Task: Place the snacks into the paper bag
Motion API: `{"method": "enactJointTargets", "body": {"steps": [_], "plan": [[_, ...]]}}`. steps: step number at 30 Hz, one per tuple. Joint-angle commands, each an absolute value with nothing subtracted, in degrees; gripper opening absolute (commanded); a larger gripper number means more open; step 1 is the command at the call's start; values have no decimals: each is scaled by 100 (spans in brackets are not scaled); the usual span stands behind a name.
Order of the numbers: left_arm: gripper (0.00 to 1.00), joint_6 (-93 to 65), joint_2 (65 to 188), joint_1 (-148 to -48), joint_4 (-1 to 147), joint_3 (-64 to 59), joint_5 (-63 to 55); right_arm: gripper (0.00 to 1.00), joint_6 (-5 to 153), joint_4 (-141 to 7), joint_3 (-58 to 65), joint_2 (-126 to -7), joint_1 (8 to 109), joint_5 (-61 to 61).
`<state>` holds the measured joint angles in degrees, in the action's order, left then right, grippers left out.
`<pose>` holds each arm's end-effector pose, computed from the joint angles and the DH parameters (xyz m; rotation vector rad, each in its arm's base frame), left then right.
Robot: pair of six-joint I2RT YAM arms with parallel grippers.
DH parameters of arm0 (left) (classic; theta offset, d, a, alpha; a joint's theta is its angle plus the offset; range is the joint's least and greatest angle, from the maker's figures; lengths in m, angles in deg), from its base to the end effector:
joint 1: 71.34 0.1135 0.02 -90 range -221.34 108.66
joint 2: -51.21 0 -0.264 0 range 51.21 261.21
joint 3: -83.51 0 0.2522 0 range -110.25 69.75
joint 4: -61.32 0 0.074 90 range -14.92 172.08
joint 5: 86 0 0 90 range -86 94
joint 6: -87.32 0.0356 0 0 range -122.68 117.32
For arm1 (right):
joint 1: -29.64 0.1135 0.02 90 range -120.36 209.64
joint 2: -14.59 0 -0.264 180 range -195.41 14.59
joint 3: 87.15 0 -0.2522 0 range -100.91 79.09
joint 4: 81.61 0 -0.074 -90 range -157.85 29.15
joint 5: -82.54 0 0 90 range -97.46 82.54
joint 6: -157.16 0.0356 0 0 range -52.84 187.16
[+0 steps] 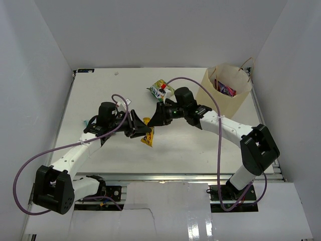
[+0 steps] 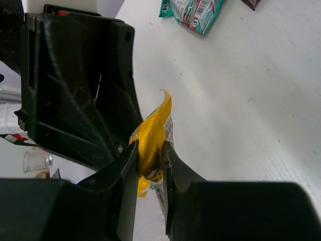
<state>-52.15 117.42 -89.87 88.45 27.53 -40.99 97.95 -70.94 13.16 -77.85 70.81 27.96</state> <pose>0.2201 -0.1003 0.2501 -0.1651 2.4259 -1.4767 0.2663 0.2602 0.2807 -0.6410 2.0924 1.3797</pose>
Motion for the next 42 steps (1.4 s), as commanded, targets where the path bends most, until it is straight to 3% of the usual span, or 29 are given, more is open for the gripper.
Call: {"method": "enactJointTargets", "body": {"steps": [1,4,7,12,18,24,28,33,37,42], "plan": [[55,-5181,11598,-9015,8660,2774,-4416,8,9468,-7400,1010,-7743,7086,3033],[74,-5014,11476,-9024,8703,2713,-4609,8,9038,-7382,852,-7708,6963,3611],[83,-4742,11239,-9015,8905,2607,-4732,8,8537,-7321,633,-7664,6700,4297],[84,-4215,10834,-9006,9380,2405,-4654,8,7720,-6830,114,-7462,6164,4897],[88,-3863,10439,-9006,9723,2159,-4039,8,6375,-5757,-940,-6944,5619,4739],[89,-3599,10604,-9006,10135,2053,-2968,8,6242,-5625,-2607,-6759,4398,4239],[89,-3450,10737,-9006,10408,1913,-2439,8,6040,-5625,-3094,-6671,3494,3371],[90,-3344,10597,-9006,10637,1798,-1798,8,5627,-5598,-2648,-6451,3034,2323],[98,-3274,10368,-9006,10857,1763,-1027,8,5014,-5546,-1780,-6215,2788,1523],[98,-3256,10236,-9006,11190,1781,-67,8,4432,-5572,-820,-6056,2718,873]]}}
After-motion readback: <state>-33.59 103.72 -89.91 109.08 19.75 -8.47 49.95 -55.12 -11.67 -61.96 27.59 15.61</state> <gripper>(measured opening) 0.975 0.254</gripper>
